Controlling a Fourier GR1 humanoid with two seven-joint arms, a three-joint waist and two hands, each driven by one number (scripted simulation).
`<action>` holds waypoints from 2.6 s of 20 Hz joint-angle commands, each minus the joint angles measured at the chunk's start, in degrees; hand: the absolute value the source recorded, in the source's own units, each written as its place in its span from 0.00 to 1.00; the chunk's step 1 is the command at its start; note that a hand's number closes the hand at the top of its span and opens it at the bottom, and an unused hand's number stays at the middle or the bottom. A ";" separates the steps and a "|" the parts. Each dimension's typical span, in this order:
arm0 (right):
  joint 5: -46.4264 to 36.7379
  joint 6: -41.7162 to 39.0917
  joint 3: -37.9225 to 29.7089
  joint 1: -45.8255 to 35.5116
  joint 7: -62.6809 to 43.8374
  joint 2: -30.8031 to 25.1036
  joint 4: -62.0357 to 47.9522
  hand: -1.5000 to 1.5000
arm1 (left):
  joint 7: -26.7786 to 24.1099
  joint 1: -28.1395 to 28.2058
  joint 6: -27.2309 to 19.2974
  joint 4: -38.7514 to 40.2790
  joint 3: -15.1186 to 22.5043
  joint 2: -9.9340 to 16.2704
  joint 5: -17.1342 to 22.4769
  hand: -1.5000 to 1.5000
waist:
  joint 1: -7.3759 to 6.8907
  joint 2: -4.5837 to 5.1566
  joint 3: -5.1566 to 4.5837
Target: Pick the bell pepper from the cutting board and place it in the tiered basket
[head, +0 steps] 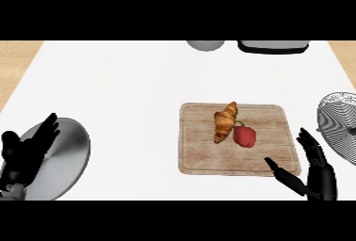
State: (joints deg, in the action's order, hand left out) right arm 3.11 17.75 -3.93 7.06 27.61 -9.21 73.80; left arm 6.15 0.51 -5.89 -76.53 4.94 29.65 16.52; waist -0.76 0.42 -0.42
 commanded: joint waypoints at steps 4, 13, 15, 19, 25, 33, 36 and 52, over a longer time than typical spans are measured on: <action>-17.91 6.12 9.29 -0.55 -25.85 -9.35 4.57 0.00 | -0.19 -0.32 2.08 1.39 -1.27 0.73 1.10 0.50 | -0.30 -0.29 -0.03; -22.74 -9.76 17.26 -15.35 -64.15 -13.16 22.07 0.00 | -1.93 0.27 1.12 2.89 -1.22 -1.87 -0.49 0.50 | 0.43 -0.51 0.24; -22.67 -10.86 17.45 -15.13 -68.55 -11.31 24.68 0.00 | -1.83 3.29 1.49 -0.65 -1.39 -0.90 -1.58 0.50 | 0.46 -0.57 0.37; -22.13 -14.79 20.42 -17.85 -77.91 -7.79 25.17 0.00 | -2.73 2.42 4.13 1.54 -3.77 -0.38 -0.13 0.50 | 0.46 -0.48 0.37; -23.52 -19.92 18.41 -16.39 -83.08 -9.51 25.11 0.00 | -1.50 2.09 5.39 1.02 -5.25 -1.31 -1.43 0.50 | 0.69 -0.44 0.41; -21.24 -24.20 11.21 -14.23 -80.97 -9.25 25.56 0.00 | 1.02 3.08 5.27 -1.07 -5.91 -4.98 -5.37 0.50 | 0.68 -0.44 0.43; -23.07 -23.44 13.79 -8.27 -82.01 -6.92 31.37 0.00 | -0.07 3.49 5.97 -1.17 -7.50 -5.39 -6.39 0.50 | 0.81 -0.48 0.42; -29.30 -22.08 10.95 -13.34 -70.04 0.24 16.57 0.00 | 5.57 1.38 10.22 -3.79 -13.82 -7.18 -9.28 0.50 | 0.59 -0.42 0.43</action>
State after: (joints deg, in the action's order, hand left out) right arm -23.86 -6.12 6.43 -5.21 -45.17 -11.12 94.31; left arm 8.89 3.39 2.35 -79.59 -6.30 20.77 6.45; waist -0.14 -0.02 0.00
